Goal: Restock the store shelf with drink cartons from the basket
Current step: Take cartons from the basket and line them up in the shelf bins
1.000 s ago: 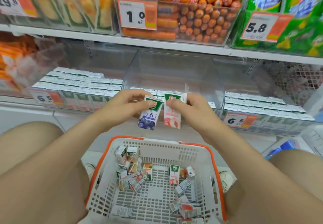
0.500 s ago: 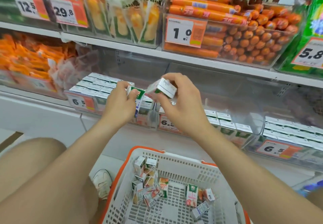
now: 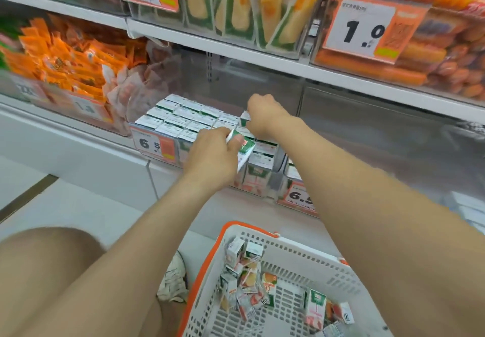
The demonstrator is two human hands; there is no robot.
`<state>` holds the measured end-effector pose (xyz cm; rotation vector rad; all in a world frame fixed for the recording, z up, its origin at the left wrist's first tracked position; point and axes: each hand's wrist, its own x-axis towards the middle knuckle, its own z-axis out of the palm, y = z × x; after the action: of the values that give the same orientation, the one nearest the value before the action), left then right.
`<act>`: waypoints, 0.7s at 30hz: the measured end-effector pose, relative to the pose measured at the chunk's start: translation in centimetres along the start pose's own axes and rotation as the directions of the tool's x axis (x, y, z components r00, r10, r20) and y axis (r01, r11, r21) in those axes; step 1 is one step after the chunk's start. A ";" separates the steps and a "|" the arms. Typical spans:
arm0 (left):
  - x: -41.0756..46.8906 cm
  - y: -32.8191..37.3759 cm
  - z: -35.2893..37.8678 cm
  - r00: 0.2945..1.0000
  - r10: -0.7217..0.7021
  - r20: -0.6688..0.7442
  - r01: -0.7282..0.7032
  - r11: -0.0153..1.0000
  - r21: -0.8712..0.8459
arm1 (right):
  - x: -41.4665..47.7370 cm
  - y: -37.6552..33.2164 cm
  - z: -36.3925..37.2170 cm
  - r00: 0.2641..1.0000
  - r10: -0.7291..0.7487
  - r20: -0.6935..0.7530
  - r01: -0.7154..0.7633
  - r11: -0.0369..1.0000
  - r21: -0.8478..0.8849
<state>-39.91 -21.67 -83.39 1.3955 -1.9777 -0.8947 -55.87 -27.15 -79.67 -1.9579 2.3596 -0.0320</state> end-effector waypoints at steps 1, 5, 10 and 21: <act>0.0 0.1 -0.1 1.000 0.001 0.005 -0.001 1.000 -0.014 | 0.3 0.1 -0.1 0.998 -0.019 0.057 0.020 1.000 -0.010; -0.1 0.4 0.0 0.999 -0.020 0.037 0.023 0.997 -0.075 | 0.0 0.3 -0.1 0.982 -0.078 0.170 0.091 0.993 -0.071; -0.4 1.1 0.2 0.998 -0.036 0.051 0.047 0.968 -0.245 | -3.1 1.6 -0.5 0.966 -0.211 -0.153 0.224 0.971 0.077; -6.5 7.8 4.2 0.988 0.156 -0.023 -0.140 0.804 -0.577 | -18.6 9.4 -1.2 0.892 0.065 -0.448 0.281 0.697 0.660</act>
<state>-45.59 -12.80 -80.33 0.8657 -1.5983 -1.3045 -61.75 -7.21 -78.24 -1.7672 1.9235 -1.3278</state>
